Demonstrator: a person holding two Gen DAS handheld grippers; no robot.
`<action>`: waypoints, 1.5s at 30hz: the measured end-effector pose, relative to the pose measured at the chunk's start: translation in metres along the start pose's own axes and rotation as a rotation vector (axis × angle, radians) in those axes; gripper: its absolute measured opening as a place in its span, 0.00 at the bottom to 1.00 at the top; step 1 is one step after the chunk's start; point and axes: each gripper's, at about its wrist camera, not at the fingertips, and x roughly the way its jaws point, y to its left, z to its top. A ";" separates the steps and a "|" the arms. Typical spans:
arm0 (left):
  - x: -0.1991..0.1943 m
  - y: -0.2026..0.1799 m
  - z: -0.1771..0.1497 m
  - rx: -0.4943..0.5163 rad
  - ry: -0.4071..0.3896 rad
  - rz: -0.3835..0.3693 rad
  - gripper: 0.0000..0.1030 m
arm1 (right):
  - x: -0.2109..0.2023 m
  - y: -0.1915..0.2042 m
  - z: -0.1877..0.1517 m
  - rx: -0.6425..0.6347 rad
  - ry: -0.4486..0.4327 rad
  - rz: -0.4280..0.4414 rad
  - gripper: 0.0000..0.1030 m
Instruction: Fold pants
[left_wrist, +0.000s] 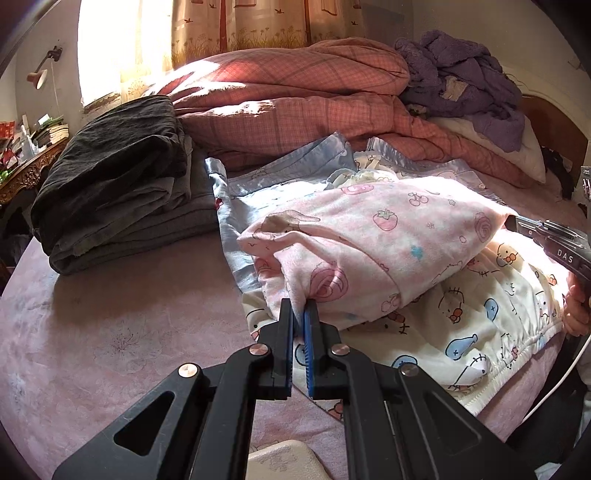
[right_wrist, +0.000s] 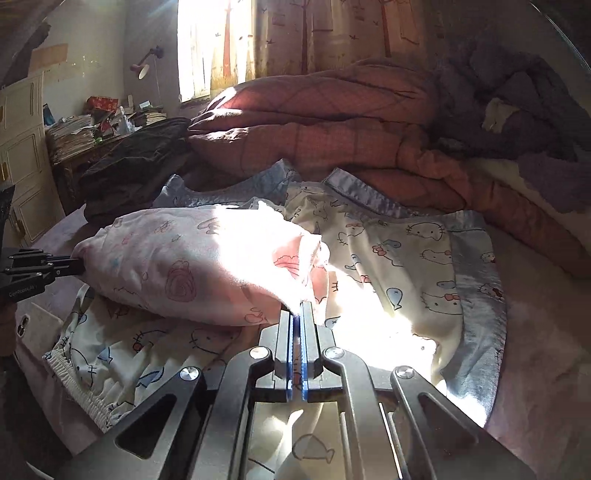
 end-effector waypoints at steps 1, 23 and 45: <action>-0.003 -0.001 0.001 0.007 -0.011 0.010 0.05 | -0.004 -0.005 0.003 0.030 -0.016 0.006 0.02; 0.016 0.001 -0.018 -0.005 0.110 0.062 0.20 | 0.010 -0.011 -0.003 0.022 0.040 -0.185 0.01; 0.011 0.024 0.006 -0.147 0.079 -0.028 0.01 | 0.054 -0.024 0.036 0.188 0.158 0.099 0.00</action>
